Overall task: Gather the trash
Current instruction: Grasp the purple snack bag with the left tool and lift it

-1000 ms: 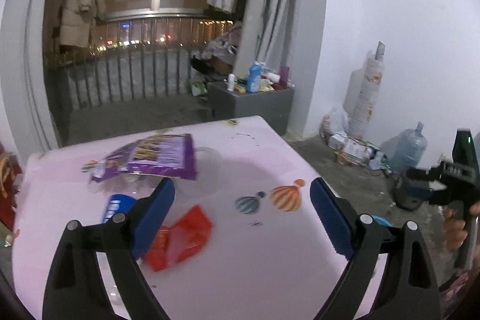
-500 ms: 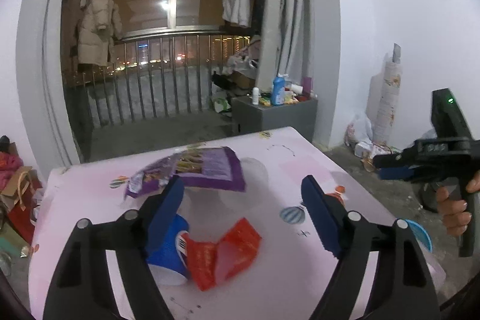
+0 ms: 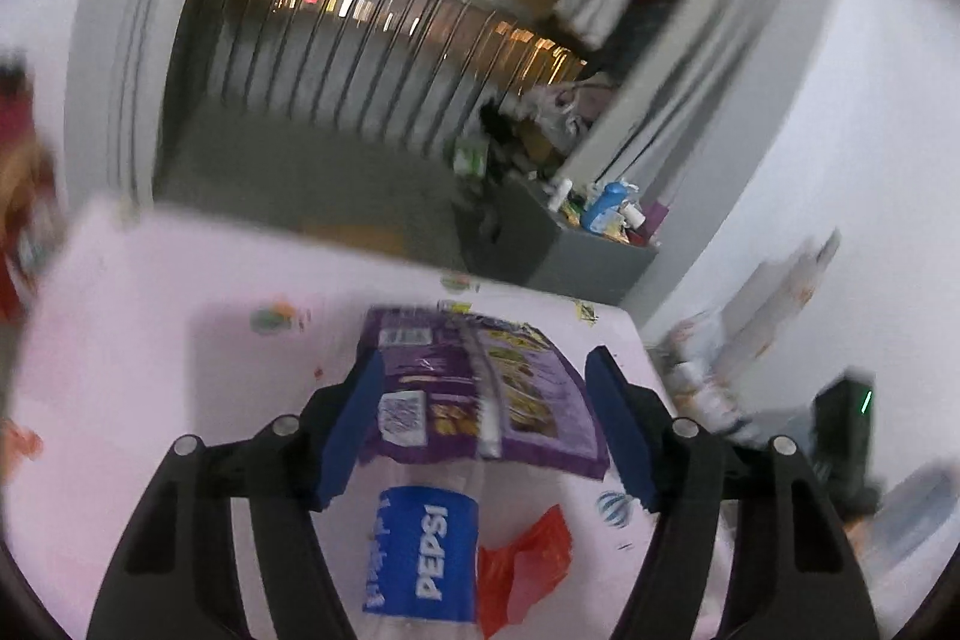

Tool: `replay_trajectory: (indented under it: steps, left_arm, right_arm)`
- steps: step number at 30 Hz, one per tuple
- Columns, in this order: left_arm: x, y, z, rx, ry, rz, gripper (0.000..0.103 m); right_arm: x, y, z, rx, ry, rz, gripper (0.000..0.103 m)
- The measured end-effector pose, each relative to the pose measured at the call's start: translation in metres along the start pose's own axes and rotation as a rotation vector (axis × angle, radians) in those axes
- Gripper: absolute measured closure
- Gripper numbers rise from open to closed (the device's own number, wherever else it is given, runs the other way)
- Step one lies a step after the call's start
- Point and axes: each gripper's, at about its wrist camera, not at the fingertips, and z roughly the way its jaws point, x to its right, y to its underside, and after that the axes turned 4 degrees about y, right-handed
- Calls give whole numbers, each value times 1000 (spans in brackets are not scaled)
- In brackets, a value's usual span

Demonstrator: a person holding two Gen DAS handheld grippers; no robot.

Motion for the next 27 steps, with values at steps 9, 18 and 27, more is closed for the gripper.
replay_trajectory:
  steps: [9,18,27]
  left_arm:
    - [-109,-30,65,-258,186,-502,37]
    - [-142,-15,96,-395,298,-652,38]
    - [-133,-14,91,-390,330,-563,80]
  right_arm:
    - [-12,-12,37,-48,43,-80,56]
    - [-14,-14,69,-91,75,-91,63]
    - [-18,-14,78,-106,66,-75,97]
